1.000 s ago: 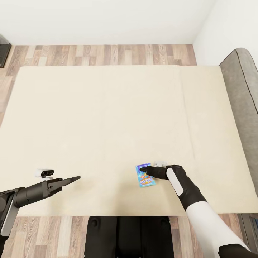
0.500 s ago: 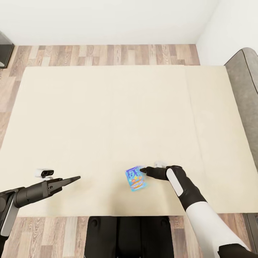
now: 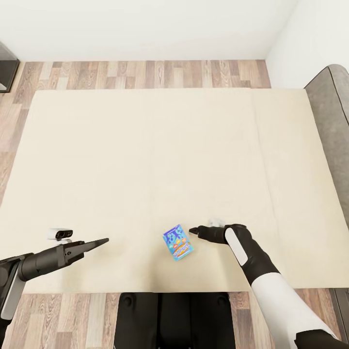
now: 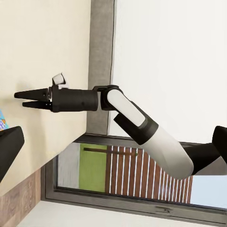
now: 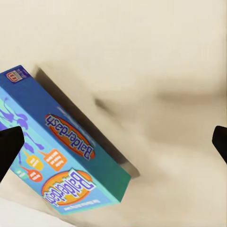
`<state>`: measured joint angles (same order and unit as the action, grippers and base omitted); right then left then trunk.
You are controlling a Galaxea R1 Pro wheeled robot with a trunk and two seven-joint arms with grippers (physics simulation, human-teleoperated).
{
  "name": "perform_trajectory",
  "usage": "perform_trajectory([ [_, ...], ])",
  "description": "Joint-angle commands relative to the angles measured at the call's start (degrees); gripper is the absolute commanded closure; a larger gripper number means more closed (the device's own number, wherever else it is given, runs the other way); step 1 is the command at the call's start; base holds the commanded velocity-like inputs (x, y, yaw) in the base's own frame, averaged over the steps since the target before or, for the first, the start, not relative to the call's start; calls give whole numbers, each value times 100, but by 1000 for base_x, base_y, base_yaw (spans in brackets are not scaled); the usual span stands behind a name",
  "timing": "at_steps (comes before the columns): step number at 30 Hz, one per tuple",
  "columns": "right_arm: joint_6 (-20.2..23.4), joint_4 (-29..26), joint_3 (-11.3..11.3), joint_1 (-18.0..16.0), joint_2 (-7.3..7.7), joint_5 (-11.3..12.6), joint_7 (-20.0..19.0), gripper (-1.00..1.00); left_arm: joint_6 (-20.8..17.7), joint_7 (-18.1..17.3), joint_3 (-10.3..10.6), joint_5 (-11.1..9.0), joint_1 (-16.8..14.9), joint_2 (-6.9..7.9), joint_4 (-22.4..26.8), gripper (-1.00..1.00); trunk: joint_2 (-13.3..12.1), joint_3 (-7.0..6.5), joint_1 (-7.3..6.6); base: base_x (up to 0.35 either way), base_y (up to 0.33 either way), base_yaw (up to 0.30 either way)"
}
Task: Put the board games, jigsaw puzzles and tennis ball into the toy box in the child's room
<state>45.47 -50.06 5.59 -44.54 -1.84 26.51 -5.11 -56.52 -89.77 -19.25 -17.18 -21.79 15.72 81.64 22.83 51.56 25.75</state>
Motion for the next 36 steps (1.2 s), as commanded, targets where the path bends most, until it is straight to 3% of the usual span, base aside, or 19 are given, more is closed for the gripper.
perform_trajectory([
  [1,24,9,-5,-2,-1,-41,-34,-100,-61,-23,0,4,-1,2,1,-100,9,6,3,0,0,0],
  [15,73,158,-13,-2,-10,-5,-123,-100,-61,-23,0,2,-2,2,1,-100,9,6,3,0,0,0],
  [24,89,189,6,-2,-49,-11,-484,-100,-61,-23,0,3,-1,2,1,-100,9,6,3,0,0,0],
  [36,36,189,13,-2,-100,-34,-559,-100,-61,-23,0,4,-1,0,1,-100,9,6,3,0,0,0],
])
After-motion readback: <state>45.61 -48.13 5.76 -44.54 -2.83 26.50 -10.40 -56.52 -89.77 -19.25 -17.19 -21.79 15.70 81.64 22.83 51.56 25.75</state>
